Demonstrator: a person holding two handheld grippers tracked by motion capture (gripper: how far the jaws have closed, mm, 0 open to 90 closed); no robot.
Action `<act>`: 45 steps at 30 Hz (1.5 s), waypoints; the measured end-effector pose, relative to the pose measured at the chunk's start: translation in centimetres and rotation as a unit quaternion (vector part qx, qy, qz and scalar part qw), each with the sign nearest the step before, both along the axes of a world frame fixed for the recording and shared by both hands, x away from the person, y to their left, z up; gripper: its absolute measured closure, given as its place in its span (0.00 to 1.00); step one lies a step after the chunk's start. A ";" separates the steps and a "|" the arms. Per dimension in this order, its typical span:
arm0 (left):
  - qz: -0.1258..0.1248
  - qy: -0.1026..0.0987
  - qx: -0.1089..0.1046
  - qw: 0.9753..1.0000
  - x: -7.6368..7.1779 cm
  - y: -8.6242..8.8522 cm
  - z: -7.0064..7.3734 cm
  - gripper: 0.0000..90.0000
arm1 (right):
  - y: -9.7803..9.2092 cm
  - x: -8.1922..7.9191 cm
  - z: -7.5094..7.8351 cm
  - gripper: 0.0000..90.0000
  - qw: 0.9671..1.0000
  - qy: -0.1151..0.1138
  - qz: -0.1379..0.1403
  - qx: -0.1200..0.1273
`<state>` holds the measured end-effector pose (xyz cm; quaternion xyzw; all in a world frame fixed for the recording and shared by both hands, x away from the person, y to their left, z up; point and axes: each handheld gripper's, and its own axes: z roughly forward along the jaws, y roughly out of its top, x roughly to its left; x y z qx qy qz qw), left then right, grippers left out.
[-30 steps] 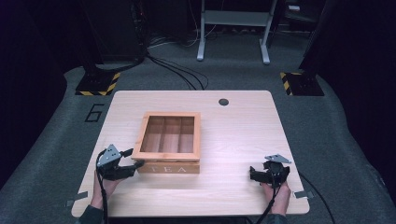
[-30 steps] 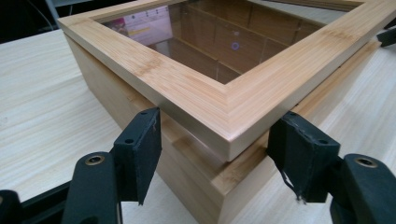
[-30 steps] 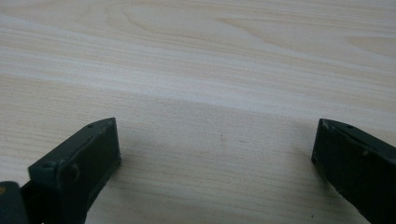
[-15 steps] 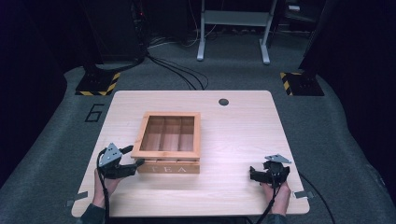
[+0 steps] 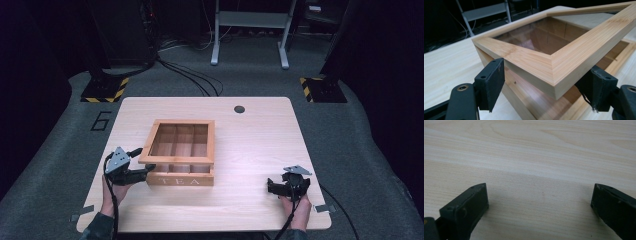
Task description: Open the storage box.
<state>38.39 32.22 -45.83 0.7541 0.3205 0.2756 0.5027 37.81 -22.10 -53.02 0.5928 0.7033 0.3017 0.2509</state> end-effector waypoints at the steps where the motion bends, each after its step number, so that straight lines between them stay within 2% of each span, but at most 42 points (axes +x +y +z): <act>1: 0.002 -0.003 -0.001 1.000 0.1 0.1 0.1 0.29 | 0.0 0.0 0.0 0.01 1.000 0.000 0.000 0.000; 7: 0.001 -0.017 -0.003 1.000 1.0 0.4 0.9 0.30 | 0.0 0.0 0.0 0.01 1.000 0.000 0.000 0.000; 11: -0.010 -0.028 -0.005 1.000 1.4 0.5 1.5 0.34 | 0.0 0.0 0.0 0.01 1.000 0.000 0.000 0.000; 12: -0.015 -0.034 0.005 0.999 1.6 0.4 1.9 0.34 | 0.0 0.0 0.0 0.01 1.000 0.000 0.000 0.000; 15: -0.015 -0.034 0.009 0.999 1.8 0.3 2.2 0.34 | 0.0 0.0 0.0 0.01 1.000 0.000 0.000 0.000; 16: -0.016 -0.038 0.018 0.999 1.9 0.3 2.4 0.34 | 0.0 0.0 0.0 0.01 1.000 0.000 0.000 0.000; 20: -0.014 -0.043 0.023 0.999 2.1 0.3 2.9 0.36 | 0.0 0.0 0.0 0.01 1.000 0.000 0.000 0.000; 25: -0.017 -0.043 0.019 0.999 2.5 0.5 3.6 0.41 | 0.0 0.0 0.0 0.01 1.000 0.000 0.000 0.000; 29: -0.017 -0.041 0.030 0.999 3.3 0.4 4.2 0.43 | 0.0 0.0 0.0 0.01 1.000 0.000 0.000 0.000; 31: -0.017 -0.038 0.028 0.999 3.4 0.4 4.2 0.43 | 0.0 0.0 0.0 0.01 1.000 0.000 0.000 0.000; 33: -0.016 -0.041 0.030 0.999 3.6 0.2 4.4 0.45 | 0.0 0.0 0.0 0.01 1.000 0.000 0.000 0.000; 34: -0.013 -0.048 0.041 0.998 3.7 0.2 4.5 0.47 | 0.0 0.0 0.0 0.01 1.000 0.000 0.000 0.000; 38: -0.014 -0.049 0.045 0.998 3.7 0.1 4.8 0.50 | 0.0 0.0 0.0 0.01 1.000 0.000 0.000 0.000; 42: -0.012 -0.052 0.045 0.998 3.8 0.2 5.1 0.52 | 0.0 0.0 0.0 0.01 1.000 0.000 0.000 0.000; 45: -0.009 -0.048 0.040 0.998 4.2 0.2 5.7 0.54 | 0.0 0.0 0.0 0.01 1.000 0.000 0.000 0.000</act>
